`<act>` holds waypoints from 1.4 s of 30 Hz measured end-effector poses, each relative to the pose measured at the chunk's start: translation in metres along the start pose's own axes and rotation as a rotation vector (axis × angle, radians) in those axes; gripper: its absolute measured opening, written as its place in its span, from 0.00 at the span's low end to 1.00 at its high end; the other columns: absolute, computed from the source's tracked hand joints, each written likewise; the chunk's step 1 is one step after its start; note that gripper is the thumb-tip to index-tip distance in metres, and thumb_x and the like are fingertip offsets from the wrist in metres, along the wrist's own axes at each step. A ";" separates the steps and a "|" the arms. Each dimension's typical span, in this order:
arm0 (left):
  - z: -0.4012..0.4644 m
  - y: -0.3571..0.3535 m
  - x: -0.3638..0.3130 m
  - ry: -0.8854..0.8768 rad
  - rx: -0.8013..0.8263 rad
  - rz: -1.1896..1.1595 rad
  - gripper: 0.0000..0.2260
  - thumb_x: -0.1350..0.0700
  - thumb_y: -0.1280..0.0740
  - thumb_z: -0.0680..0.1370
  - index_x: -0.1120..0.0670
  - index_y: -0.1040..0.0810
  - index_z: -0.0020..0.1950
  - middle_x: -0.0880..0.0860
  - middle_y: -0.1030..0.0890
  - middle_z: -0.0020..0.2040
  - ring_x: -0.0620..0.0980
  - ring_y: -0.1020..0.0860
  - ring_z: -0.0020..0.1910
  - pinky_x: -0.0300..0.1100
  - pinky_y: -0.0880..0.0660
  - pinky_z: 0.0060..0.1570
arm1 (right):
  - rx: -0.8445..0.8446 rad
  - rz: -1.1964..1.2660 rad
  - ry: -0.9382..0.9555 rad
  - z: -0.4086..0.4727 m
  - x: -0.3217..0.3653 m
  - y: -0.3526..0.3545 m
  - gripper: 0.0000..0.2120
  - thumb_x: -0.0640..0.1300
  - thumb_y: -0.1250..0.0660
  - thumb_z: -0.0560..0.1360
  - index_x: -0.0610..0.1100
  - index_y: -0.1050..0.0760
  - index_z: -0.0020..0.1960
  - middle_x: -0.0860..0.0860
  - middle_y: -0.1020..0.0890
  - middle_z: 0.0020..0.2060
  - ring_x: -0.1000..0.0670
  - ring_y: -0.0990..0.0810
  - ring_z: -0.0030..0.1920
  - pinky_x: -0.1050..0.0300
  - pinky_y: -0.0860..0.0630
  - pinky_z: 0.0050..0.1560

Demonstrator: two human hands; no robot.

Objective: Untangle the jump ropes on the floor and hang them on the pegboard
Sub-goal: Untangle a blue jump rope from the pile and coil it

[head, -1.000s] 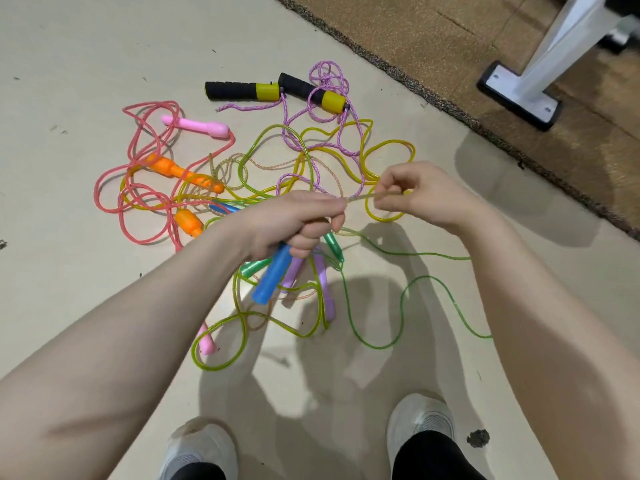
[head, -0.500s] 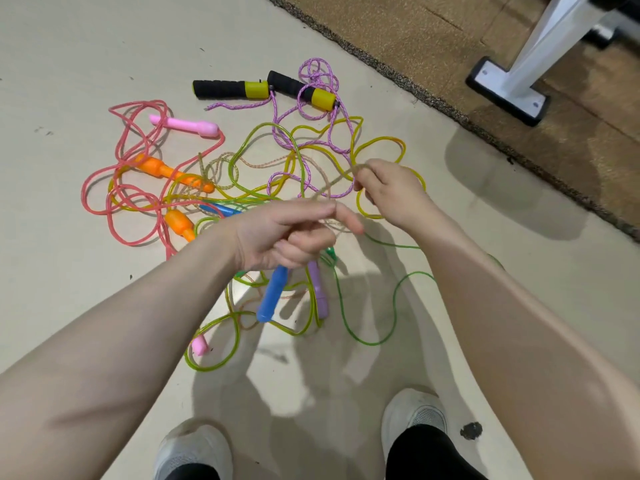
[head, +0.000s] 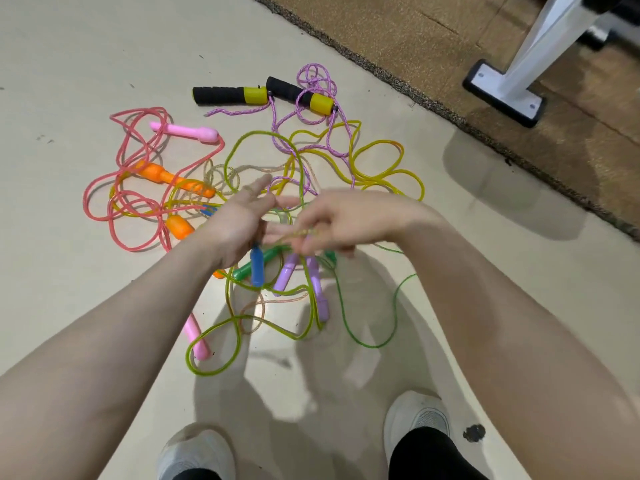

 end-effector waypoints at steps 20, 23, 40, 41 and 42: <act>0.005 0.016 -0.014 -0.157 -0.119 -0.866 0.14 0.62 0.46 0.81 0.53 0.32 0.65 0.64 0.25 0.62 0.62 0.20 0.53 0.50 0.19 0.44 | 0.156 -0.013 -0.221 0.002 -0.011 -0.031 0.09 0.48 0.32 0.73 0.46 0.22 0.52 0.52 0.20 0.29 0.57 0.22 0.32 0.63 0.30 0.41; 0.010 0.046 -0.017 -0.241 -0.374 -0.821 0.22 0.62 0.49 0.83 0.48 0.45 0.76 0.58 0.29 0.64 0.61 0.28 0.65 0.55 0.26 0.53 | 0.078 0.003 -0.077 0.002 -0.007 -0.032 0.06 0.43 0.32 0.72 0.47 0.21 0.49 0.52 0.18 0.29 0.58 0.23 0.32 0.65 0.32 0.43; -0.040 -0.037 -0.030 0.353 1.350 -0.282 0.19 0.53 0.41 0.81 0.64 0.30 0.67 0.54 0.28 0.34 0.38 0.41 0.18 0.29 0.43 0.19 | -0.803 0.844 -0.097 -0.004 -0.064 0.005 0.10 0.50 0.36 0.75 0.46 0.30 0.39 0.49 0.28 0.28 0.56 0.28 0.26 0.63 0.32 0.33; -0.040 -0.038 -0.034 0.333 1.353 -0.432 0.18 0.58 0.44 0.82 0.66 0.34 0.69 0.58 0.30 0.36 0.40 0.41 0.18 0.31 0.42 0.20 | -0.670 0.854 -0.155 -0.002 -0.065 -0.007 0.14 0.55 0.39 0.74 0.45 0.30 0.38 0.51 0.28 0.26 0.55 0.27 0.26 0.62 0.32 0.33; -0.036 -0.035 -0.036 0.290 1.311 -0.556 0.18 0.60 0.46 0.82 0.65 0.36 0.70 0.60 0.28 0.39 0.41 0.39 0.19 0.32 0.41 0.21 | -0.533 0.811 -0.193 0.000 -0.066 -0.018 0.17 0.58 0.41 0.75 0.45 0.29 0.37 0.51 0.29 0.24 0.53 0.28 0.26 0.61 0.32 0.32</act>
Point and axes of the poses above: each hand's wrist, its own z-axis towards the middle knuckle, its own y-axis out of the back of the hand, x = y × z, the point moved 2 cm from there along z, towards the middle knuckle
